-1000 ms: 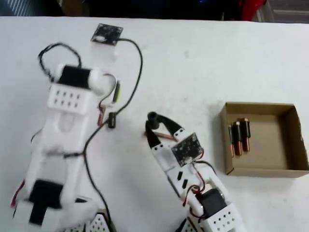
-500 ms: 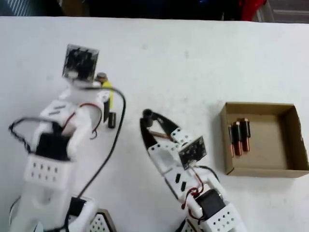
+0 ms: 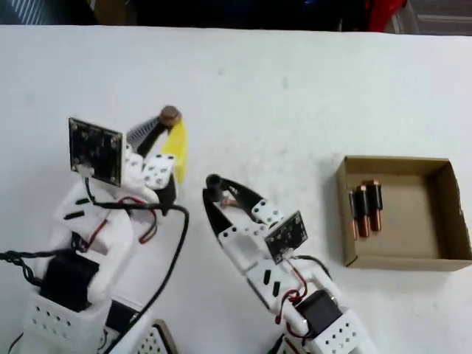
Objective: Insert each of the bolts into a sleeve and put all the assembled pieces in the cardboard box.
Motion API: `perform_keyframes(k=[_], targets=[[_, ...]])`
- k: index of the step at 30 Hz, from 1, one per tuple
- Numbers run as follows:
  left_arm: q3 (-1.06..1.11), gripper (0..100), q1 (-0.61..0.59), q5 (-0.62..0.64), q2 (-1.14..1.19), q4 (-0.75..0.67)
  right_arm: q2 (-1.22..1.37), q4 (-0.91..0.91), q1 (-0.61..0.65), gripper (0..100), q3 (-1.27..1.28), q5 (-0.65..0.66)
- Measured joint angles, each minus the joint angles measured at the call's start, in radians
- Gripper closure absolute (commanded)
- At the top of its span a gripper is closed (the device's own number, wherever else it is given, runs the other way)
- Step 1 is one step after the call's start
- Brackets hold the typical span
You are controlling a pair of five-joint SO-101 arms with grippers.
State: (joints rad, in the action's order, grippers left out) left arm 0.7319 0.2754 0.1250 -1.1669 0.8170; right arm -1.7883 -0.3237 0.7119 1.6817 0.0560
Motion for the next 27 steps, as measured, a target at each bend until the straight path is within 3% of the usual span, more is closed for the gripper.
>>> perform_keyframes(k=[4,11,27], targets=[[0.0,98,0.038,0.018,-0.002,-0.023,0.0,0.0,0.002,98.2,0.0,0.0],[0.052,98,0.061,0.172,-0.006,-0.137,0.0,0.0,0.002,98.2,0.0,0.0],[0.11,98,0.161,0.184,-0.008,-0.17,0.0,0.0,0.002,98.2,0.0,0.0]])
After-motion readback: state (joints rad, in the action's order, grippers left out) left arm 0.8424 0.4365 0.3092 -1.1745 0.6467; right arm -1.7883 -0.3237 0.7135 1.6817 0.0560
